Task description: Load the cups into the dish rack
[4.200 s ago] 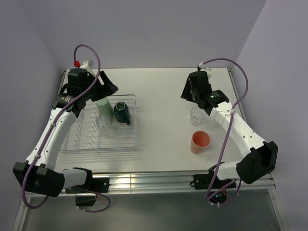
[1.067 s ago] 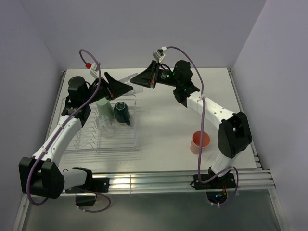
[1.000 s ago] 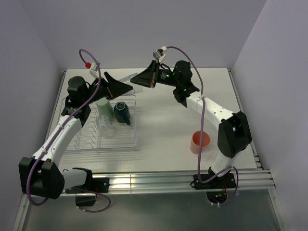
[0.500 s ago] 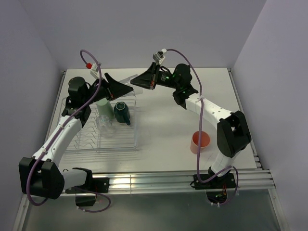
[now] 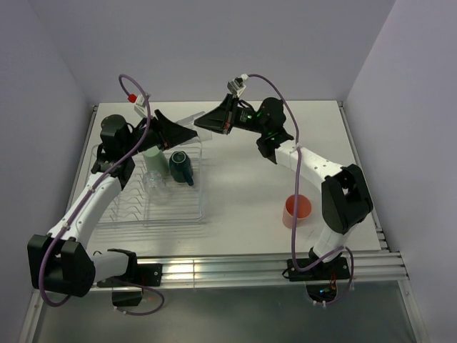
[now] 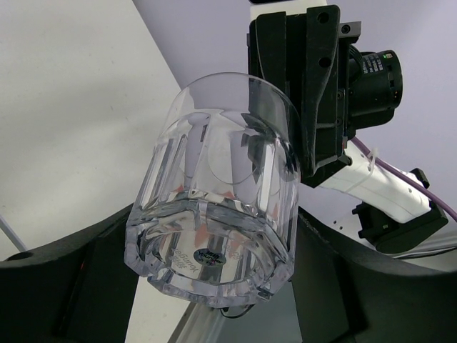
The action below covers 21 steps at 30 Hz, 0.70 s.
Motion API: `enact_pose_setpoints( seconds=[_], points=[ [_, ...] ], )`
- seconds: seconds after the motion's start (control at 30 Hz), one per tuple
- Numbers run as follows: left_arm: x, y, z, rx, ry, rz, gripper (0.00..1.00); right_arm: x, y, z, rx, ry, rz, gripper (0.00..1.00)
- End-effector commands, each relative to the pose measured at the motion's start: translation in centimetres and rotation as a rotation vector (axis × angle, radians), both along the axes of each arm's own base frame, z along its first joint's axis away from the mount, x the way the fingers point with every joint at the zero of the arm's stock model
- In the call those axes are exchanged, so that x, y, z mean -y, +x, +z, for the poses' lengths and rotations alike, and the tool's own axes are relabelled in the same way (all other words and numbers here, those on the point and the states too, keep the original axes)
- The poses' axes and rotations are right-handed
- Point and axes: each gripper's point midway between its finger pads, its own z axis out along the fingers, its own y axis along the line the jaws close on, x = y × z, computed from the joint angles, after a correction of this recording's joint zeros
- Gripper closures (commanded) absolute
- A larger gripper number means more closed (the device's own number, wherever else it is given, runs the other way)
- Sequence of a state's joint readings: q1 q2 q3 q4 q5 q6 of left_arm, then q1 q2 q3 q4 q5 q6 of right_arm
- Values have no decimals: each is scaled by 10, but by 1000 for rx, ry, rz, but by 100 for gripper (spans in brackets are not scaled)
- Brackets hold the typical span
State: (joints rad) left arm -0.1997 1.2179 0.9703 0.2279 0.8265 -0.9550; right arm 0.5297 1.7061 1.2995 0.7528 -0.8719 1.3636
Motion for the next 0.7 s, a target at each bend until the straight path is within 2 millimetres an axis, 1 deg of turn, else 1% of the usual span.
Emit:
enact_pose_setpoints(
  seconds=[0.0, 0.07, 0.1, 0.17, 0.2, 0.27, 0.3, 0.5, 0.67],
  points=[
    [-3, 7, 9, 45, -3, 47, 77, -8, -32, 9, 94, 26, 104, 100],
    [-3, 6, 11, 49, -2, 47, 92, -8, -31, 7, 93, 21, 100, 100],
    [-4, 6, 11, 45, 1, 54, 100, -8, -30, 5, 90, 18, 96, 97],
    [-5, 6, 14, 54, 6, 61, 100, -8, -29, 3, 101, 12, 82, 90],
    [-6, 6, 15, 60, 8, 69, 100, -9, -27, -1, 83, -7, 72, 82],
    [-8, 4, 20, 70, 21, 81, 100, -8, -25, -4, 111, -29, 47, 75],
    [-9, 6, 21, 73, 28, 98, 100, -8, -21, -7, 94, -49, 29, 71],
    [-20, 8, 27, 83, 93, 169, 100, -1, -12, -12, 109, -88, -30, 66],
    [-28, 9, 30, 85, 132, 210, 100, 10, -2, -16, 103, -97, -72, 62]
  ],
)
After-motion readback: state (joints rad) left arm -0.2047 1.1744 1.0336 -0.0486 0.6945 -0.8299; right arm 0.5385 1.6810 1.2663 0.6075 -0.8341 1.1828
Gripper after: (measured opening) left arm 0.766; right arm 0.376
